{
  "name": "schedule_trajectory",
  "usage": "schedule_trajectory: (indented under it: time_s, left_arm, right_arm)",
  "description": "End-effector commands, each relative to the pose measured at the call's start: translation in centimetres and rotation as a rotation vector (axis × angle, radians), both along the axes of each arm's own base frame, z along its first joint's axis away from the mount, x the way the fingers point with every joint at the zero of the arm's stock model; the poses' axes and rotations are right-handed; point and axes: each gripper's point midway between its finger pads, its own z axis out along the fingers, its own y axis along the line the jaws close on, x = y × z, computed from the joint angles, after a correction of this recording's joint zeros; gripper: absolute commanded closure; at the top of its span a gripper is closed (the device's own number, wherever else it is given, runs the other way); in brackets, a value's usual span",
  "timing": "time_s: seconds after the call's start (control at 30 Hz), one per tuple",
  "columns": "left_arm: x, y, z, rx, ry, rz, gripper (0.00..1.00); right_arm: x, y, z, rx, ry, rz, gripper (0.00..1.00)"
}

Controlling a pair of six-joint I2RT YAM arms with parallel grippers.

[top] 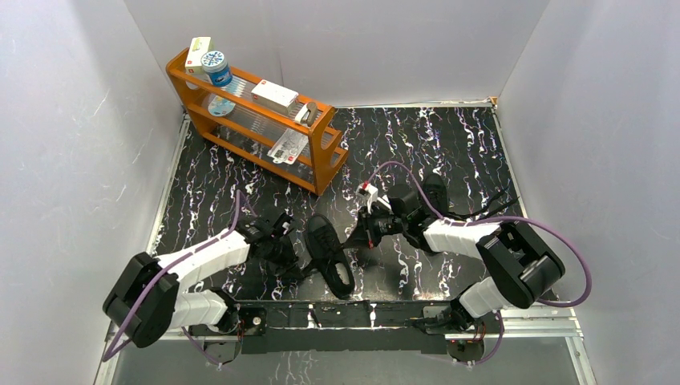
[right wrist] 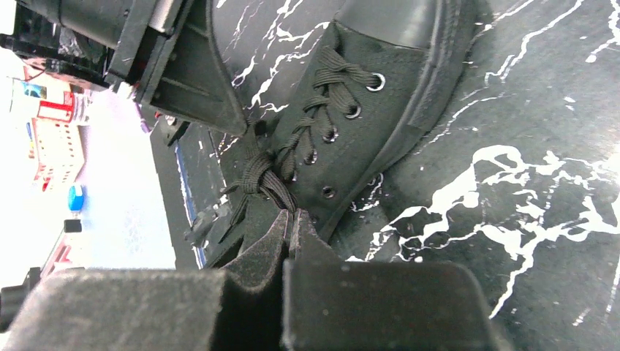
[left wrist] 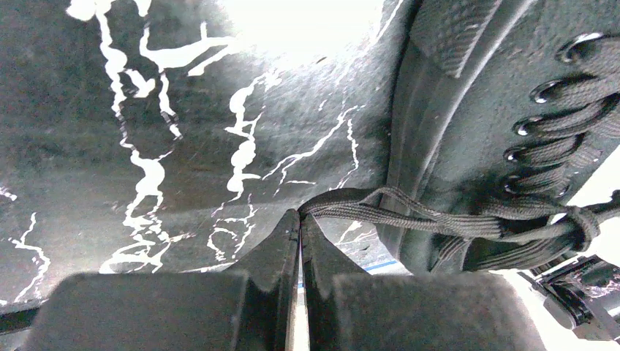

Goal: Tie the shoes
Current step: Tie the shoelace on the shoe.

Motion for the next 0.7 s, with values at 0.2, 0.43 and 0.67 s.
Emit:
schedule_trajectory:
  time_s: [0.2, 0.43, 0.67]
  left_arm:
    - [-2.3, 3.0, -0.3, 0.095, 0.039, 0.087, 1.00]
    - [-1.8, 1.8, 0.2, 0.030, 0.016, 0.035, 1.00]
    - [-0.5, 2.4, 3.6, 0.099, -0.044, -0.020, 0.57]
  right_arm:
    - [1.9, -1.3, -0.4, 0.004, -0.032, -0.062, 1.00]
    - [1.6, -0.8, 0.4, 0.049, -0.029, 0.031, 1.00]
    - [1.3, -1.6, 1.2, -0.010, -0.043, 0.046, 0.58]
